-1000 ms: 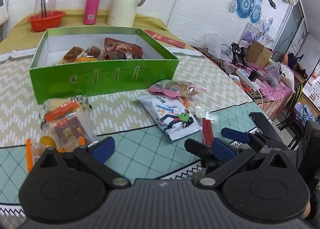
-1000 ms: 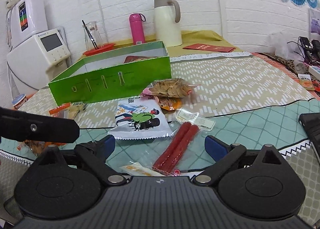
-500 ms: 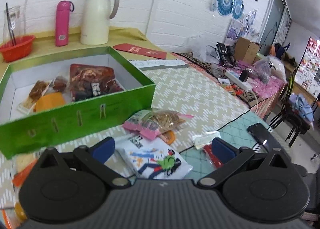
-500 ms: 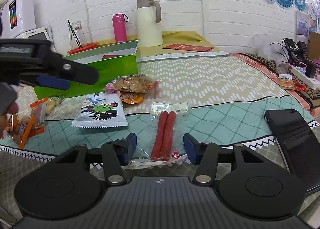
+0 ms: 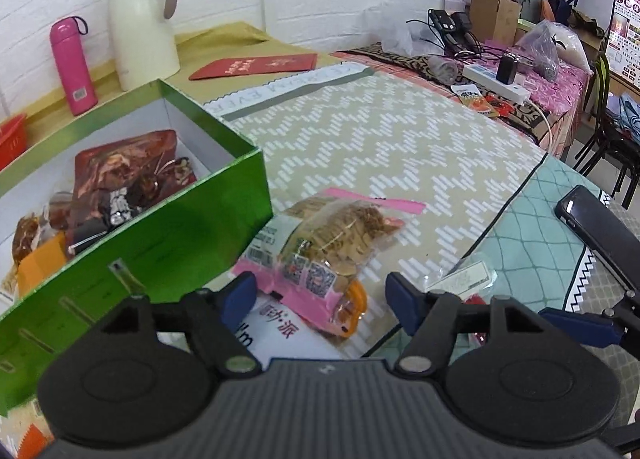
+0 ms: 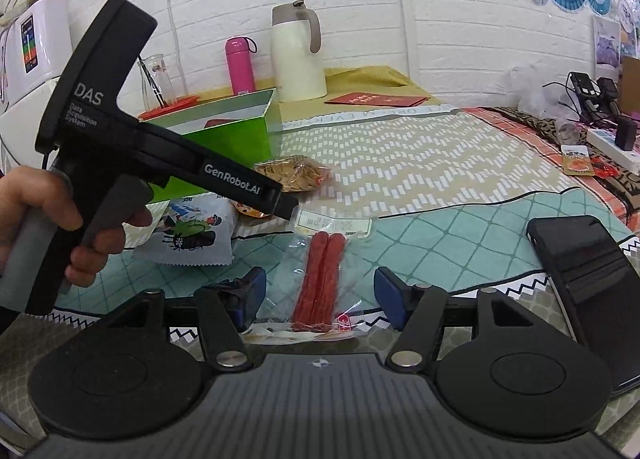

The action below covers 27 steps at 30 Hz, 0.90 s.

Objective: Organize snacks
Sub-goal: 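Grasp an orange round snack with the left gripper while the right grasps the red sausage pack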

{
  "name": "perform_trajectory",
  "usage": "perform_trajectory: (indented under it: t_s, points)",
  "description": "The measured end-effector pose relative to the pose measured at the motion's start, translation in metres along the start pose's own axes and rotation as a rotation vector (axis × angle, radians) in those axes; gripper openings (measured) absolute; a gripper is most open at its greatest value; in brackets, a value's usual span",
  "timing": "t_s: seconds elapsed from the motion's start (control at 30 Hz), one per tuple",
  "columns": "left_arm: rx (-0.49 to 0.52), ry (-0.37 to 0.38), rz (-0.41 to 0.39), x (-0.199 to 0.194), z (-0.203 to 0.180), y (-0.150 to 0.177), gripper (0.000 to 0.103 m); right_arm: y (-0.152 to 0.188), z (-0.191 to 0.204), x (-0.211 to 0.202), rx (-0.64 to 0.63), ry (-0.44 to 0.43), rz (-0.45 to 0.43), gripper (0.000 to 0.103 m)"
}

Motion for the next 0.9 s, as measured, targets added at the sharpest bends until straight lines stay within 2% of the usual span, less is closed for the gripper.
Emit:
perform_trajectory:
  t_s: [0.03, 0.1, 0.13, 0.3, 0.37, 0.4, 0.5, 0.57, 0.63, 0.73, 0.9]
  points:
    - [0.007, 0.005, 0.006, 0.002, -0.002, 0.0, 0.056, 0.0, 0.0, 0.0, -0.003, 0.0, 0.001, 0.099]
    - [0.005, 0.041, 0.003, 0.001, -0.005, -0.001, 0.041, 0.002, 0.001, -0.001, -0.017, 0.003, 0.004, 0.099]
    - [0.013, 0.045, 0.005, -0.001, -0.006, -0.001, 0.038, 0.002, 0.002, -0.002, -0.025, 0.005, 0.007, 0.098]
    - [0.06, 0.079, -0.01, -0.014, -0.012, 0.011, 0.037, 0.002, 0.002, -0.005, -0.039, 0.009, 0.016, 0.095]
    - [0.077, 0.089, -0.025, -0.02, -0.014, 0.016, 0.043, 0.003, 0.004, -0.005, -0.048, 0.011, 0.016, 0.096]
    - [0.079, 0.089, -0.034, -0.022, -0.014, 0.019, 0.052, 0.003, 0.004, -0.004, -0.053, 0.013, 0.016, 0.096]
    - [0.11, 0.1, -0.045, -0.024, -0.018, 0.024, 0.052, 0.003, 0.006, -0.003, -0.06, 0.018, 0.017, 0.096]
    - [0.101, 0.131, -0.032, -0.023, -0.019, 0.022, 0.047, 0.003, 0.006, -0.003, -0.062, 0.018, 0.018, 0.097]
    - [0.083, 0.137, -0.022, -0.021, -0.017, 0.019, 0.028, 0.002, 0.006, -0.003, -0.059, 0.021, 0.02, 0.097]
    - [0.059, 0.144, -0.008, -0.022, -0.013, 0.019, 0.029, 0.002, 0.007, -0.004, -0.063, 0.022, 0.024, 0.097]
    - [0.092, 0.129, -0.037, -0.031, -0.015, 0.031, 0.03, 0.003, 0.008, -0.002, -0.077, 0.032, 0.024, 0.097]
Point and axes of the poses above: each gripper's, at about its wrist camera, not at the fingertips, and x roughly the way its jaws point, z to its left, y to its underside, the point moved 3 cm from there along x, roughly the way its jaws point, and after that the axes turned 9 degrees about -y, right-handed, at the moved point
